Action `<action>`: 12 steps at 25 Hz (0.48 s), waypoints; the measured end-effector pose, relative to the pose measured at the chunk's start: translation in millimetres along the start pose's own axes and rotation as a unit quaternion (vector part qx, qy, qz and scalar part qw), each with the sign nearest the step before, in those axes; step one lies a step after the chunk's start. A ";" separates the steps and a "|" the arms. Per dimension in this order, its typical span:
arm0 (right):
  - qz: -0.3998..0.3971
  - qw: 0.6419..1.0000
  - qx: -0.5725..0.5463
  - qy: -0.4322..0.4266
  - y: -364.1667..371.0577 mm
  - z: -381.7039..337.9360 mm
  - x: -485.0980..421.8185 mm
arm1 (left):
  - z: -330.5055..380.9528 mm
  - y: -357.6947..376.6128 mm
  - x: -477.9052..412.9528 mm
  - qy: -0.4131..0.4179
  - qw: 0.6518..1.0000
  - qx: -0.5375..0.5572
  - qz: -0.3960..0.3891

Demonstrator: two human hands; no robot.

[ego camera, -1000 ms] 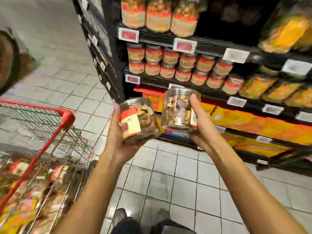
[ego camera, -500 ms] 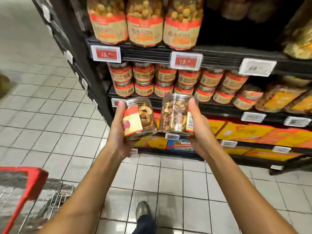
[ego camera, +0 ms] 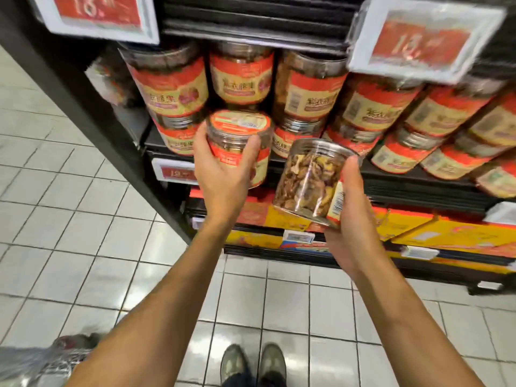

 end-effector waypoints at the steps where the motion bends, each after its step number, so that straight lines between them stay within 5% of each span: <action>1: -0.007 1.000 0.002 0.000 -0.9 1.1 -1.6 | -2.1 4.5 -4.9 0.004 1.000 -0.011 -0.008; 8: -0.015 1.000 0.028 0.003 3.4 -6.5 -5.6 | 0.4 14.4 -14.2 0.062 0.987 -0.110 -0.101; 12: -0.011 0.999 0.043 0.006 2.7 -9.2 -5.1 | 6.7 -6.7 12.3 0.090 0.987 -0.128 -0.028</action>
Point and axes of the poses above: each hand's wrist, its own x-axis away from the middle knuckle, its own y-axis out of the palm, z = x × y, the point moved 6 cm from there along -x, towards the middle knuckle, and after that the axes turned 3 degrees about -x, right-handed, at the moved point
